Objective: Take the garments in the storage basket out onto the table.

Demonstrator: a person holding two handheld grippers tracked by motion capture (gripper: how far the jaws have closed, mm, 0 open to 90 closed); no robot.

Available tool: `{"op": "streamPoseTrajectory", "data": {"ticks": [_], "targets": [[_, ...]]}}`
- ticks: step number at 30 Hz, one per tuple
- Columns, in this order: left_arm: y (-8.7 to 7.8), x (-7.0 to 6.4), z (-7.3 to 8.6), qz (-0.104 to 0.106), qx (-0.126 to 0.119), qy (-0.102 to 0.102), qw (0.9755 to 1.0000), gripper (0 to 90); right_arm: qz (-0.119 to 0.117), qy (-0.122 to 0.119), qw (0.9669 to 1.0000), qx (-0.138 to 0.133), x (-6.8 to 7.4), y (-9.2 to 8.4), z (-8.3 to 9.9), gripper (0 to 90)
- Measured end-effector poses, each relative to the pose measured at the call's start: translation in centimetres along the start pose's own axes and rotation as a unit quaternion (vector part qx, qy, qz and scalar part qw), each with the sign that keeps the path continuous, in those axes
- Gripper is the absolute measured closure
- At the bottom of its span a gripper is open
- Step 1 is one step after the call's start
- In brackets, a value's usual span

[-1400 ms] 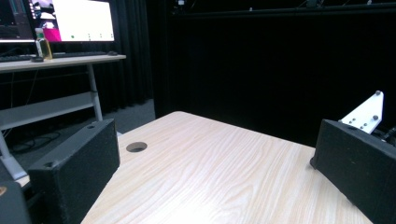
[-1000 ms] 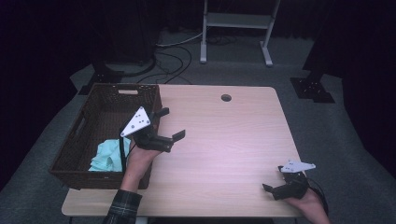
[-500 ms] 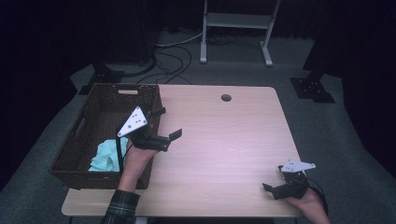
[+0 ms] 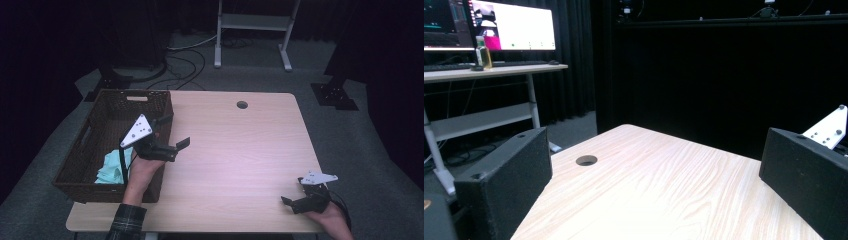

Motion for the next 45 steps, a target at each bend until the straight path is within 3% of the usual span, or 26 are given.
{"op": "streamPoseTrajectory", "data": {"ticks": [30,45], "targets": [[-1.3,2.1,-0.5,-0.016,-0.005,0.005,0.9998,0.0,0.004,0.004,1.0,0.0,0.0,-0.1,0.0,0.0],[-2.0,3.3,-0.7,-0.017,-0.008,-0.004,0.9998,0.0,0.009,0.006,0.9999,0.0,0.0,0.0,0.0,0.0]]}}
Point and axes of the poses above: each handheld gripper's, and its own axes: y roughly forward along the jaws, z roughly out of its underside, x roughly to its left, the point moved 7 cm from there along y, roughly forward along the jaws, and after that the axes turned 12 degrees about -x, right-handed, at the moved point
